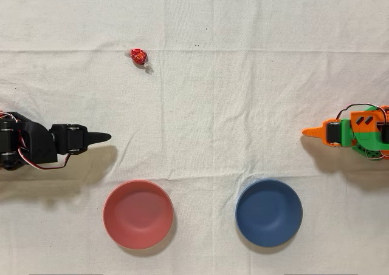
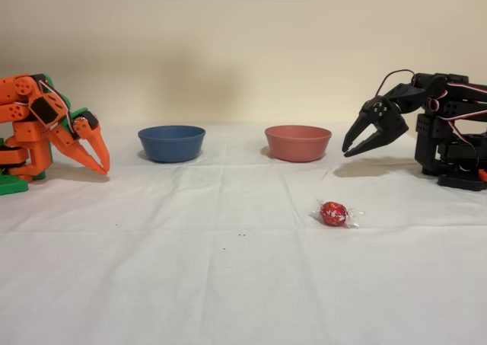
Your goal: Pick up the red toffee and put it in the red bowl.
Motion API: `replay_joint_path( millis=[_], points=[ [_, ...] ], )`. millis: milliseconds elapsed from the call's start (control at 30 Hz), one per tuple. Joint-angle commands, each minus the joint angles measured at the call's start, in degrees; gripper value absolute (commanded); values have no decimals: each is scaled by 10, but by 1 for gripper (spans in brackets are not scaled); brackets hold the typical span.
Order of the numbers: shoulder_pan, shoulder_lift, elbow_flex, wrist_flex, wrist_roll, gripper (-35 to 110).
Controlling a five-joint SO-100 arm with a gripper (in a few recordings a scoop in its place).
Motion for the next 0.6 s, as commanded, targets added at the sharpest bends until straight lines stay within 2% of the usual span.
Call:
replay_joint_path(
  millis=[0,133,367,567],
  points=[
    [9,9,12,-21,-29,0],
    [33,9,-25,-15,-76,0],
    [28,9,-137,10,-90,0],
    [28,-23,-253,60,-144,0]
  ],
)
